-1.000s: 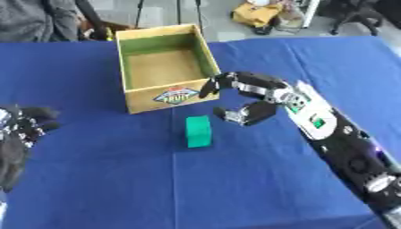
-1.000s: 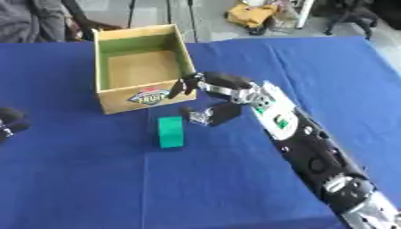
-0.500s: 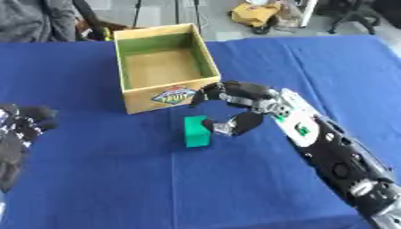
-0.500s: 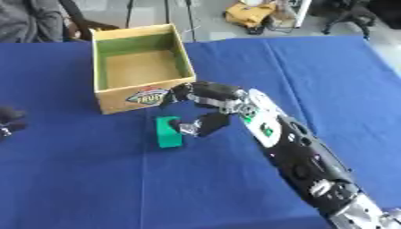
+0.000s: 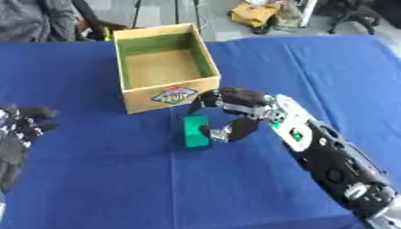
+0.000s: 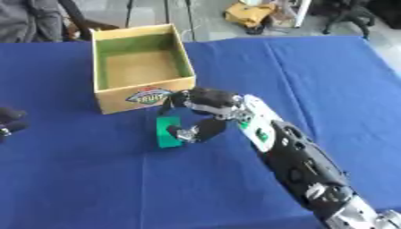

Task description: Pick up objects on the table and place them in the box.

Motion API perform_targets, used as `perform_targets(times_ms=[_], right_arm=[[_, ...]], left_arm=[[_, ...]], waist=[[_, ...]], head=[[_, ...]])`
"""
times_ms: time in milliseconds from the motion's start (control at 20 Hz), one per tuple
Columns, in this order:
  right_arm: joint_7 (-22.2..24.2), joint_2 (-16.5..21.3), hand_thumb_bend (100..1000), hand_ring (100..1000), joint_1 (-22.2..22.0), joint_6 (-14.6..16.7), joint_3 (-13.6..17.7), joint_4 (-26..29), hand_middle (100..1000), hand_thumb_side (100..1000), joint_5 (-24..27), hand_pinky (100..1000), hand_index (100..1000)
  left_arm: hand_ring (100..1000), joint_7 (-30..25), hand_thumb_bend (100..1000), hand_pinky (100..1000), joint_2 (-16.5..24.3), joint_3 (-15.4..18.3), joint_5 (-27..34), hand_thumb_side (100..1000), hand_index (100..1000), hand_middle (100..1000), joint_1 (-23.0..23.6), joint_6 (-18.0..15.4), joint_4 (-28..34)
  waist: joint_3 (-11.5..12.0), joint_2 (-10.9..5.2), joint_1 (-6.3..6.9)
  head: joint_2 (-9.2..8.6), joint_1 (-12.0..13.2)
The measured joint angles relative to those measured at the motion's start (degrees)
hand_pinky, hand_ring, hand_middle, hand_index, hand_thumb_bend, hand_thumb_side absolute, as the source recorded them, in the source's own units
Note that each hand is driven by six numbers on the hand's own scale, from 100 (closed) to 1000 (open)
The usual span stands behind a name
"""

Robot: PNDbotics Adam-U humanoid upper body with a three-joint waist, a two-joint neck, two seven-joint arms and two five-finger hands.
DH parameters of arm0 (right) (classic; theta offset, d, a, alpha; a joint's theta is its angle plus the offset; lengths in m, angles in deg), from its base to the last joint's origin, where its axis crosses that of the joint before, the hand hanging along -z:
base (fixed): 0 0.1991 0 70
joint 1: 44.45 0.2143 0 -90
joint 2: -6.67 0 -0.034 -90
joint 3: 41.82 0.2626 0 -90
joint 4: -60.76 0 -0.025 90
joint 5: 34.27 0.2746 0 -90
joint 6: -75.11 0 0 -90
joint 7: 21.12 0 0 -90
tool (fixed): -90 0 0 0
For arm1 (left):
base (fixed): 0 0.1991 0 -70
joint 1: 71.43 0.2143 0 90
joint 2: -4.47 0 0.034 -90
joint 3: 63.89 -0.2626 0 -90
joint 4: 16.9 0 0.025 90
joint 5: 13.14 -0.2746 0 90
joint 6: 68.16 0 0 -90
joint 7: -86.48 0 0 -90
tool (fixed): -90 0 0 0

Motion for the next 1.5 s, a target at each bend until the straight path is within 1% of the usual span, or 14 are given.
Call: perform_targets(times_ms=[300,350,500,600,1000,1500], right_arm=[[-0.24,-0.37,114,875,-0.01,0.23,0.0,-0.87,795,866,-0.7,763,884],[-0.24,-0.47,128,877,-0.01,0.23,-0.01,-1.01,805,870,-0.81,763,896],[-0.12,-0.48,231,871,-0.02,0.35,-0.04,-1.06,805,901,-1.09,754,907],[-0.02,-0.48,268,867,-0.02,0.47,-0.11,-1.02,806,916,-1.57,751,909],[-0.81,-0.48,255,867,-0.02,0.73,-0.36,-0.67,812,909,-3.63,749,915],[-1.79,-0.49,230,866,0.01,0.44,-0.34,-0.68,819,862,-5.18,747,921]], left_arm=[[810,0.0,386,827,-0.09,0.0,0.0,1000,667,587,0.0,0.0,0.0],[809,0.0,386,827,-0.09,0.0,0.0,1000,667,587,0.0,0.0,0.0],[810,0.0,385,826,-0.09,0.0,0.0,1000,667,587,0.0,0.0,0.0],[810,-0.01,386,826,-0.09,0.0,0.0,1000,667,587,0.0,0.0,0.0],[810,-0.01,386,826,-0.1,0.0,0.0,1000,667,586,0.0,0.0,0.0],[810,-0.01,386,826,-0.1,0.0,0.0,1000,667,586,0.0,0.0,0.0]], waist=[[0.02,0.07,0.01],[0.02,0.08,0.01],[0.03,0.08,0.01],[0.03,0.09,0.01],[0.03,0.09,0.02],[0.05,0.09,0.13]], head=[[0.01,-0.12],[0.01,-0.14],[0.02,-0.19],[0.02,-0.21],[0.02,-0.22],[0.02,-0.25]])
